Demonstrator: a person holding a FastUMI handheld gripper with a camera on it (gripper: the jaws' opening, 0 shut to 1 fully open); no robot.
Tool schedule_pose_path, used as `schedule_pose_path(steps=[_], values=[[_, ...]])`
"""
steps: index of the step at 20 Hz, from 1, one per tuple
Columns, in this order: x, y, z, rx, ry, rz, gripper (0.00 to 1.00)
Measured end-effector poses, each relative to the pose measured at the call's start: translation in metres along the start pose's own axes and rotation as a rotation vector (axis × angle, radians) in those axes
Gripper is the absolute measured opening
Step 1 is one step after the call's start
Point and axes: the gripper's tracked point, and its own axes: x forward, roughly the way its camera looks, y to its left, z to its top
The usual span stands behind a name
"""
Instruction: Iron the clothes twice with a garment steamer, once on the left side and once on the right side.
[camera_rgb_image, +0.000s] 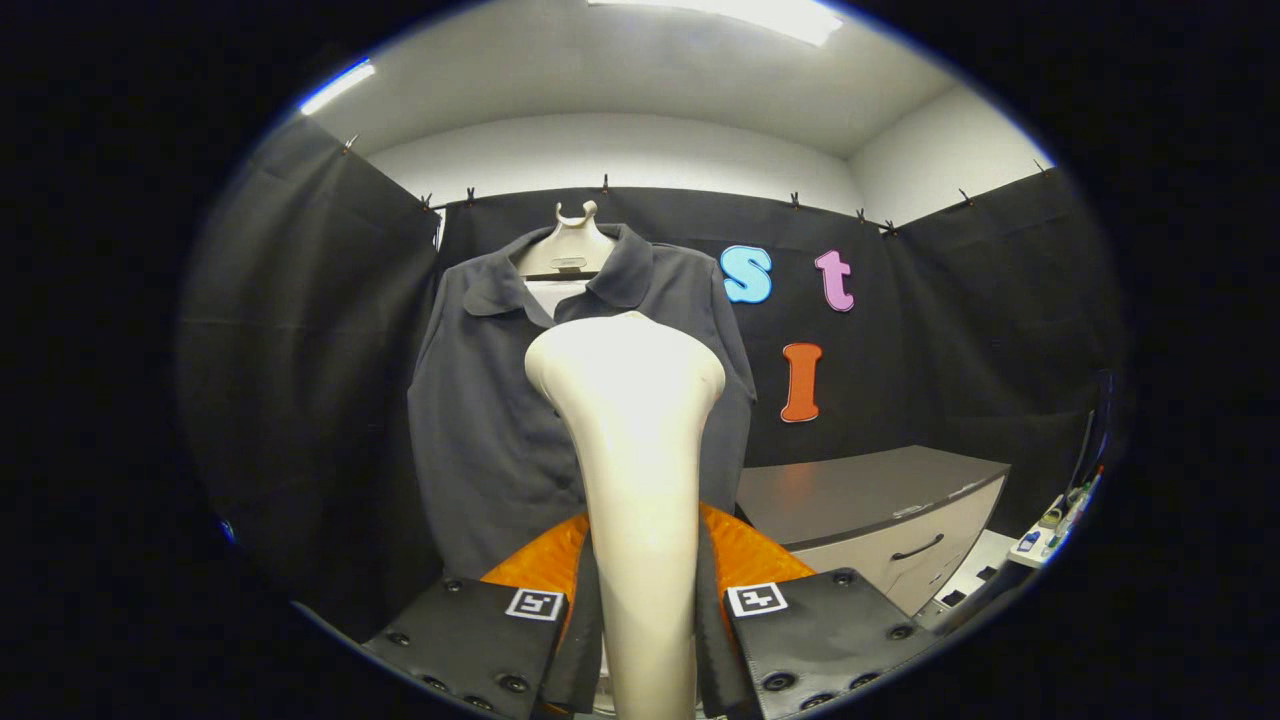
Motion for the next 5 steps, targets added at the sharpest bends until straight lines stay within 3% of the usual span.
schedule_pose_path(steps=[5], values=[[0.0043, 0.0030, -0.0026, -0.002, 0.006, 0.004, 0.45]])
